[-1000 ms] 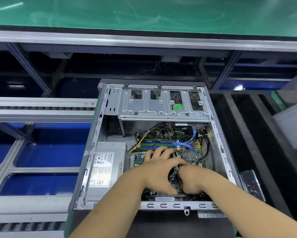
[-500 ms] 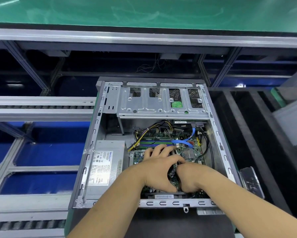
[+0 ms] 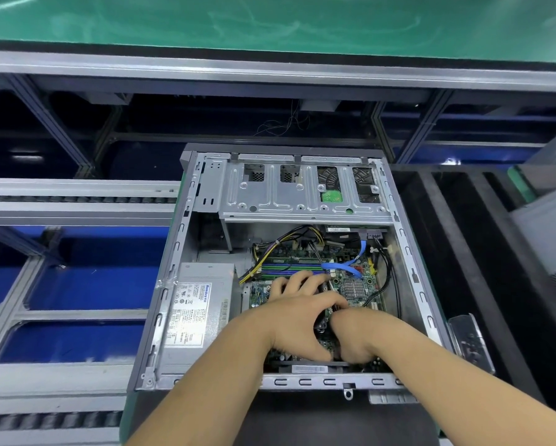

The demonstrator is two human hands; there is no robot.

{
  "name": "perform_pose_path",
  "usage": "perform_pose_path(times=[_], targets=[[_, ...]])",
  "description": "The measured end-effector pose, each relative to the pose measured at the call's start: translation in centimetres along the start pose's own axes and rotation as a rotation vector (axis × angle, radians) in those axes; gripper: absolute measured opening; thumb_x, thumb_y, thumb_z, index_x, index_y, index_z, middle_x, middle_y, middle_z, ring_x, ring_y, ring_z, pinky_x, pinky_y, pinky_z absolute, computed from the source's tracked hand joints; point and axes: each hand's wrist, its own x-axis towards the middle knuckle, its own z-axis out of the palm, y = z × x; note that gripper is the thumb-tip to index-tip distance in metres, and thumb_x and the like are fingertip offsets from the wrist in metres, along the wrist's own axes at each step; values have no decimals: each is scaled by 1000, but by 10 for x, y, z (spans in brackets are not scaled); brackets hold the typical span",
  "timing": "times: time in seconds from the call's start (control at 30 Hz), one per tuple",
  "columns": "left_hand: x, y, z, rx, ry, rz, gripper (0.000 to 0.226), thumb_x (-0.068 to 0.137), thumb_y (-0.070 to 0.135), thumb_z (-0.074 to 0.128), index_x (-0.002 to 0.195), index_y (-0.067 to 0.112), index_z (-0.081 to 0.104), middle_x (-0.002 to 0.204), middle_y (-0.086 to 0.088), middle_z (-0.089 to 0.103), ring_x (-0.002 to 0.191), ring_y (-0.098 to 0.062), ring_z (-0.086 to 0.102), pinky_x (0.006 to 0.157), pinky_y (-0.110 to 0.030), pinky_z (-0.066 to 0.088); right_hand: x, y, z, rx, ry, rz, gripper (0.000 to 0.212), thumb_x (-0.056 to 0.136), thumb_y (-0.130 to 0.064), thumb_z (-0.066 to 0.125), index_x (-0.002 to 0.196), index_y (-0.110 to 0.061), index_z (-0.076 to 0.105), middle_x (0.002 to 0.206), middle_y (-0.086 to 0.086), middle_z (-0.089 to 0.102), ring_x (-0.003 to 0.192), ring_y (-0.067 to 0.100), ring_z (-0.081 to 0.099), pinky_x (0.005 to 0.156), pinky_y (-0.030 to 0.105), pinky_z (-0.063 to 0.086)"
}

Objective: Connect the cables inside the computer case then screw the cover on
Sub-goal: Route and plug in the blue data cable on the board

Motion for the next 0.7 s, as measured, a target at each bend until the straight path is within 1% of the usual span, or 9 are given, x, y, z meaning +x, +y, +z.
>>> perform_pose_path(times=[0.13, 0.23, 0.27, 0.37, 0.4, 0.5, 0.53, 0.6, 0.7], targets=[[0, -1, 0, 1, -1, 1, 81, 70, 41, 77, 137, 52, 32, 160, 13, 4, 144, -7, -10, 112, -46, -9, 0, 2, 2, 53, -23, -1, 16, 90, -10, 54, 105, -6, 60, 99, 13, 66, 79, 26, 57, 69, 33, 48], [0, 0, -1, 6, -12, 1, 81, 71, 42, 76, 137, 53, 31, 160, 14, 3, 145, -9, -11, 114, -47, -9, 1, 2, 2, 58, -17, -5, 13, 90, -9, 54, 102, -8, 59, 105, 13, 67, 83, 27, 59, 73, 34, 50], [0, -1, -2, 7, -13, 0, 81, 71, 42, 76, 137, 53, 31, 160, 14, 3, 145, -9, -11, 114, -48, -9, 2, 2, 1, 46, -16, -9, 13, 90, -10, 54, 102, -8, 58, 102, 12, 66, 82, 26, 58, 72, 34, 49], [1, -2, -1, 13, -16, -6, 81, 71, 42, 76, 138, 52, 31, 160, 13, 3, 145, -10, -11, 113, -48, -8, 4, 2, 1, 8, -18, -7, 9, 89, -11, 55, 98, -11, 56, 82, 3, 57, 79, 24, 55, 68, 32, 46], [1, -2, 0, 15, -14, -6, 81, 71, 43, 76, 138, 51, 32, 160, 13, 3, 145, -11, -11, 113, -48, -8, 4, 1, 1, 1, -14, -5, 8, 89, -12, 55, 97, -11, 55, 80, 2, 55, 79, 25, 56, 68, 32, 47], [2, -2, 1, 11, -15, 0, 80, 71, 44, 75, 138, 51, 32, 160, 14, 4, 145, -10, -10, 113, -47, -8, 5, 1, 1, 6, 2, 5, 13, 88, -14, 56, 100, -10, 58, 93, 6, 63, 86, 27, 62, 71, 33, 51], [2, -3, 0, 12, -12, 5, 80, 71, 44, 75, 138, 51, 32, 160, 14, 4, 144, -9, -10, 113, -47, -8, 6, 1, 1, 8, 6, 8, 11, 87, -14, 57, 97, -10, 58, 92, 7, 64, 87, 27, 62, 73, 34, 52], [2, -2, 0, 10, -6, 9, 79, 71, 44, 76, 137, 51, 32, 160, 13, 5, 144, -8, -9, 112, -46, -7, 7, 2, 2, 11, 15, 6, 5, 86, -13, 57, 87, -12, 53, 80, 2, 57, 81, 26, 59, 75, 34, 53], [2, -2, 0, 8, -9, 6, 80, 71, 41, 76, 137, 52, 33, 160, 13, 7, 144, -8, -7, 112, -45, -5, 9, 4, 1, 60, 18, 8, 7, 86, -15, 58, 90, -13, 52, 78, 0, 53, 82, 26, 60, 74, 34, 52]])
